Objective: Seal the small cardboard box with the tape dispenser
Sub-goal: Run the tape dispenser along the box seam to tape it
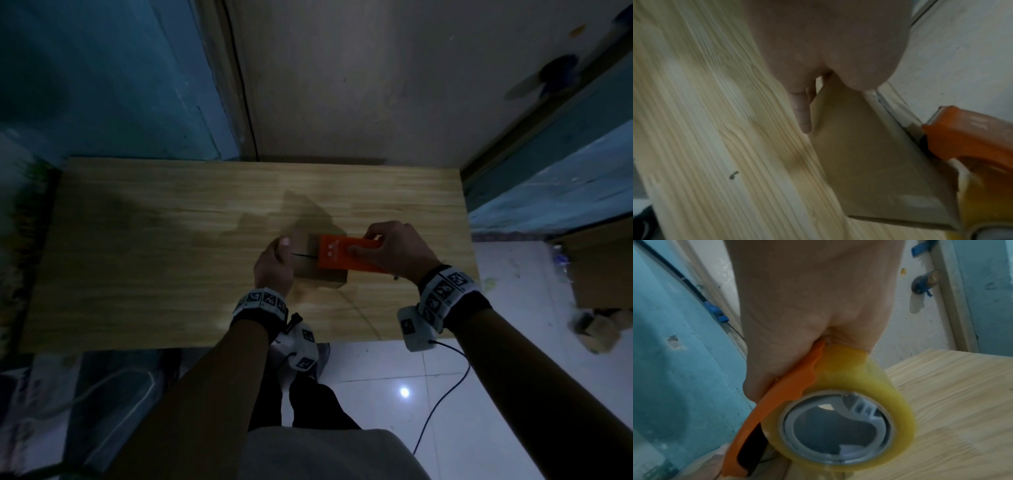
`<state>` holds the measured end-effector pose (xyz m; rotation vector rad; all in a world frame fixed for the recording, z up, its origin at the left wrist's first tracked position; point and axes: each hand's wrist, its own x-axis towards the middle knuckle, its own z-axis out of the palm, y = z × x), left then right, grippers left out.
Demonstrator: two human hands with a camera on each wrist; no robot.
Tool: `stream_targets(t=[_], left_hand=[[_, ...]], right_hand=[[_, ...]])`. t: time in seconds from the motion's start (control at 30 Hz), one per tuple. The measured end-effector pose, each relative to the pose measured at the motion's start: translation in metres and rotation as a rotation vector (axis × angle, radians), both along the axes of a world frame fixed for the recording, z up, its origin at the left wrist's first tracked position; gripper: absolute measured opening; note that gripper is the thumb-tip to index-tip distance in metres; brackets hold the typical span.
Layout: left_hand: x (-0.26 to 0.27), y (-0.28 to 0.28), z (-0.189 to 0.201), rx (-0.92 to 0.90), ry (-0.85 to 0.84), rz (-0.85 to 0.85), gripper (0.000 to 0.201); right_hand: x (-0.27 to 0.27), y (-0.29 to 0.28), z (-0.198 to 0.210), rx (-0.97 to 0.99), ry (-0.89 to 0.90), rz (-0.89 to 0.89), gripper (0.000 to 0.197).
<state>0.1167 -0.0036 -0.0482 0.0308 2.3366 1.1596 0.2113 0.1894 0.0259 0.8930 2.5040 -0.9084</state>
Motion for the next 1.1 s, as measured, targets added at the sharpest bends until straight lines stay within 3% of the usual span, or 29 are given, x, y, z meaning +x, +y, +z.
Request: stream_targets(t=[0.17,0.67,1.1], left_hand=[[0.003,0.004,0.001,-0.004,0.006,0.045,0.048],[0.002,0.004,-0.005,-0.115,0.071,-0.031,0.051],[0.001,0.002,-0.009,-0.095,0.078,-0.042,0.048]], right_hand=[[0.007,-0.001,0.000,-0.027,0.015,-0.015,0.035],[0.053,0.034,-0.007,-0.034,-0.007,-0.083,0.030],[0.076,0.056,-0.012,-0.059,-0.066,-0.096,0.030]])
